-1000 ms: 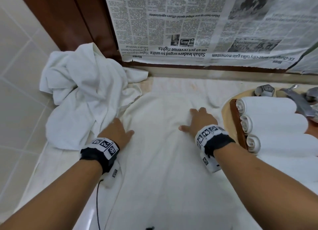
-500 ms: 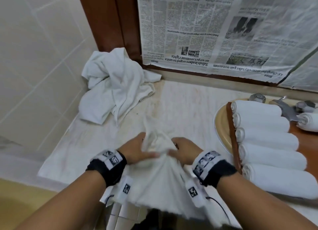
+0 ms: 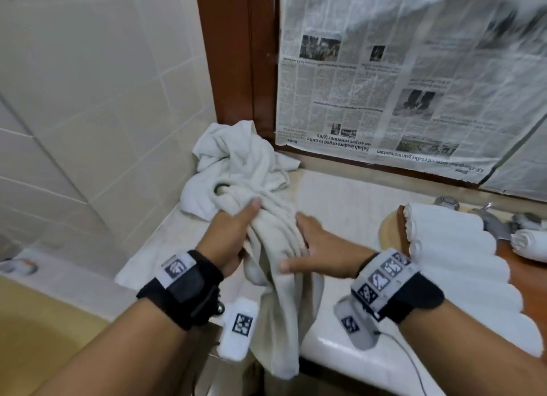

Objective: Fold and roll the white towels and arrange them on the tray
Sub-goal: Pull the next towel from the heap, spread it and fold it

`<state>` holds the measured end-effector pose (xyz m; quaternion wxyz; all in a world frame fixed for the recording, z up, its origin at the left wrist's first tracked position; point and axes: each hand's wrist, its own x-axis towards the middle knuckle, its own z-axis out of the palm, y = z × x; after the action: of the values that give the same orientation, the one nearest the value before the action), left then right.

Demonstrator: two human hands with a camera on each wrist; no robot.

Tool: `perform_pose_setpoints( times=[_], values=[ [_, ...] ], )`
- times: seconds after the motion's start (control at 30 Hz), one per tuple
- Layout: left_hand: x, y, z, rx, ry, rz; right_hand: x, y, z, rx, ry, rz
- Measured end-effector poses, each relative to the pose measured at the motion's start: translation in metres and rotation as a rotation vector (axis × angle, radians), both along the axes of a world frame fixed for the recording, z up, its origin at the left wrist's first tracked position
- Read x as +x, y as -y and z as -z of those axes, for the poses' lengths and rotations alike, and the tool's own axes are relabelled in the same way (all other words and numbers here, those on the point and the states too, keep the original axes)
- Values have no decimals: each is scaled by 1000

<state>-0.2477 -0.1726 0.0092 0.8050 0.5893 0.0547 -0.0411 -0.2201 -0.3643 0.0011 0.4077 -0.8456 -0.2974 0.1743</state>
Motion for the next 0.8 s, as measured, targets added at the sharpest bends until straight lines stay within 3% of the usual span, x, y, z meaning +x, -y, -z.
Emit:
perform_pose_setpoints(
  times=[0.07,0.17,0.3,0.4,0.47,0.5,0.6,0.7,0.8],
  values=[
    [14,-1,-16,-8,-62,-5,-5,-8,12,181,-96,22],
    [33,-15,-26,103,-78,203,4,-19,24,117,-171,107],
    [66,-77,-27,700,-129,524,43,-29,19,-80,-317,115],
    [104,-137,-7,903,-281,430,97,-59,-35,-193,-73,155],
    [135,-169,16,999,-301,239,146,-93,-76,-135,205,243],
    [151,-182,29,1129,-299,188,172,-109,-93,-91,292,312],
    [188,-193,70,1514,-330,264,238,-148,-124,-217,379,466],
    [212,-180,109,1554,-347,309,265,-166,-113,-416,400,443],
    [228,-170,137,1646,-326,368,270,-165,-61,-478,300,405]
  ],
)
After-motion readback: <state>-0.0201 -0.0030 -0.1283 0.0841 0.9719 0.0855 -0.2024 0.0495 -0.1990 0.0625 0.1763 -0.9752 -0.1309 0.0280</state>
